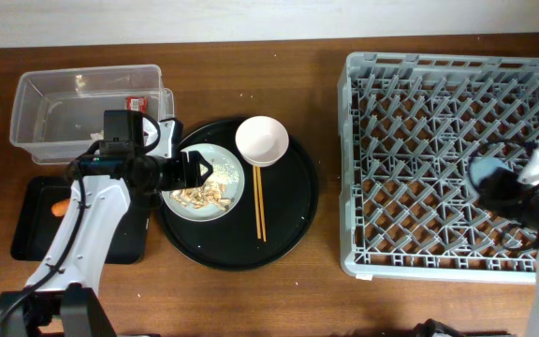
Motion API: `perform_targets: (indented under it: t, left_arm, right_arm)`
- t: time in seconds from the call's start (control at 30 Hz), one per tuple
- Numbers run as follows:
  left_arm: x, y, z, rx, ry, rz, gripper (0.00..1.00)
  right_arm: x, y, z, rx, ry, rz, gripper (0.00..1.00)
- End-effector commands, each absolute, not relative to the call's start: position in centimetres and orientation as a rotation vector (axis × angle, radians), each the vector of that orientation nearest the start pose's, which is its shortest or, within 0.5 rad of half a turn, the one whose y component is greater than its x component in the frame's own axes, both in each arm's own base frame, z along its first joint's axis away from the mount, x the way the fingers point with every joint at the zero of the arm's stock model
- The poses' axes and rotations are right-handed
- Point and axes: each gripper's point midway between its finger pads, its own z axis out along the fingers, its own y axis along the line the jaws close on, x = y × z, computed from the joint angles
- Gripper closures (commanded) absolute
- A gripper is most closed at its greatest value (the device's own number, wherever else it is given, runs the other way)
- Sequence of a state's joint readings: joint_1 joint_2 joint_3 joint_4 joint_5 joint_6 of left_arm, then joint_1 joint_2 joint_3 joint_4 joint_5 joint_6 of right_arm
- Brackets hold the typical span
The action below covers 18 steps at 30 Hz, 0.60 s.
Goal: Sort waste into correct bins and load items into the dishwasher rack
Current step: 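Place the blue cup into the dish rack with the right gripper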
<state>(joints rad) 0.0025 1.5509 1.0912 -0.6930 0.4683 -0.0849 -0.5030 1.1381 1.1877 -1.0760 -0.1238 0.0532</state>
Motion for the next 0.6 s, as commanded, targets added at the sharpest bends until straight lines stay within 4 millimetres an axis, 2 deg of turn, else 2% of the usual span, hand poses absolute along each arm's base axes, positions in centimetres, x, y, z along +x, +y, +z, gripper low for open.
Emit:
perform_targets:
  t: [0.0, 0.17, 0.2, 0.23, 0.27, 0.3, 0.33, 0.47, 0.5, 0.57]
  left_arm:
    - [35.3, -6.9, 11.8, 0.043, 2.668, -0.586, 0.19]
    - [35.1, -6.9, 11.7, 0.04, 2.679, -0.588, 0.19]
    - [35.1, -6.9, 11.7, 0.04, 2.679, -0.588, 0.19]
    - [35.1, -6.9, 11.7, 0.039, 2.68, -0.588, 0.16]
    - [35.1, -6.9, 11.7, 0.039, 2.68, -0.589, 0.02]
    - [35.1, -6.9, 11.7, 0.039, 2.679, -0.589, 0.01]
    - [35.1, -6.9, 11.7, 0.039, 2.68, -0.589, 0.01]
    - [36.0, -7.2, 12.2, 0.058, 2.633, -0.604, 0.01]
    - [36.3, -7.7, 12.6, 0.075, 2.609, -0.631, 0.01]
    - [37.1, -8.7, 13.2, 0.124, 2.558, -0.642, 0.01]
  right_arm:
    - [23.3, -16.9, 20.0, 0.986, 2.491, -0.226, 0.6]
    - [22.0, -19.7, 15.8, 1.206, 2.575, -0.212, 0.59]
    - [22.2, -19.7, 15.1, 1.216, 2.594, -0.18, 0.51]
    - [22.6, -19.6, 14.3, 1.222, 2.615, -0.148, 0.36]
    - [23.1, -19.5, 13.7, 1.22, 2.624, -0.111, 0.03]
    - [24.5, -18.3, 13.4, 1.193, 2.611, 0.038, 0.02]
    - [25.1, -17.6, 13.6, 1.176, 2.6, 0.109, 0.02]
    - [27.4, -15.7, 15.1, 1.031, 2.551, 0.312, 0.02]
    - [28.2, -14.6, 15.9, 0.962, 2.526, 0.406, 0.02]
    - [30.4, -11.0, 18.4, 0.745, 2.453, 0.62, 0.02]
